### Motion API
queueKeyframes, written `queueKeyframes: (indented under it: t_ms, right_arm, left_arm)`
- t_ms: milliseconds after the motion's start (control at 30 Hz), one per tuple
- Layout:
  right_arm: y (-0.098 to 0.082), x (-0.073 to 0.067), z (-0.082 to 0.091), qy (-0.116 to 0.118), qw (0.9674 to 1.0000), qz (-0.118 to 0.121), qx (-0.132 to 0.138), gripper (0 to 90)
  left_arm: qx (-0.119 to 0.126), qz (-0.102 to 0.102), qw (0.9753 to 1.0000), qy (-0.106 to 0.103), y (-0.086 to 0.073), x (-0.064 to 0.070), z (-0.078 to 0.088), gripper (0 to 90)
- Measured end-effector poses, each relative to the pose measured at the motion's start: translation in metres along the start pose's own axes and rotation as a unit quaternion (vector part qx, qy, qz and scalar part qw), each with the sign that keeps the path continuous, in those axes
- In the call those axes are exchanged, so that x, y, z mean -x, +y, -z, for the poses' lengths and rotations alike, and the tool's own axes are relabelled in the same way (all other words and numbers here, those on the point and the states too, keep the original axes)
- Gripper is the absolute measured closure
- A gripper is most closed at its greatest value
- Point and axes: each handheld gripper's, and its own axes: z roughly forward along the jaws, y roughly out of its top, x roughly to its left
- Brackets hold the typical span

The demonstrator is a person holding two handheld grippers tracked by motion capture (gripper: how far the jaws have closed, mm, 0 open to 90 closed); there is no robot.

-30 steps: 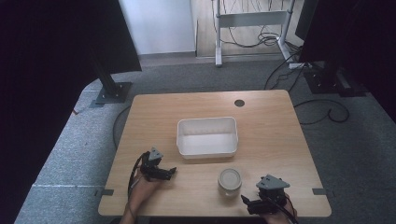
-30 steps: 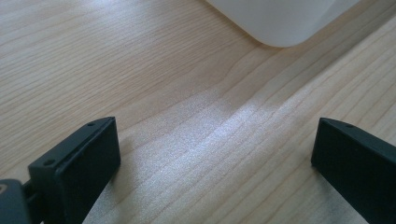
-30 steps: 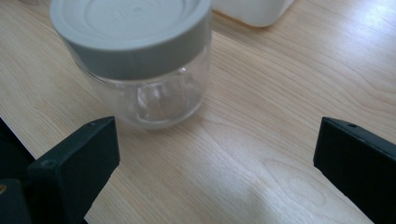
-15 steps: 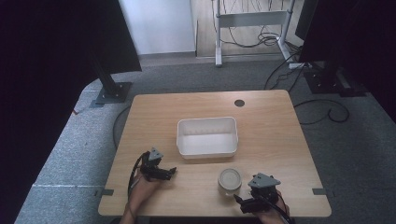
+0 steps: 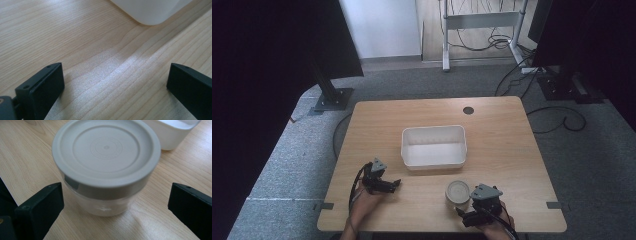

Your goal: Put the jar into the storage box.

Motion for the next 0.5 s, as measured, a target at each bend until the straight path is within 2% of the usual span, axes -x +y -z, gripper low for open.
queueKeyframes:
  t_ms: [500]
  right_arm:
    - [0.007, -0.004, -0.013, 0.003, 1.0000, 0.004, 0.000, 0.7]
  left_arm:
    - [0.000, 0.000, 1.0000, 0.000, 0.000, 0.000, 0.000, 1.0]
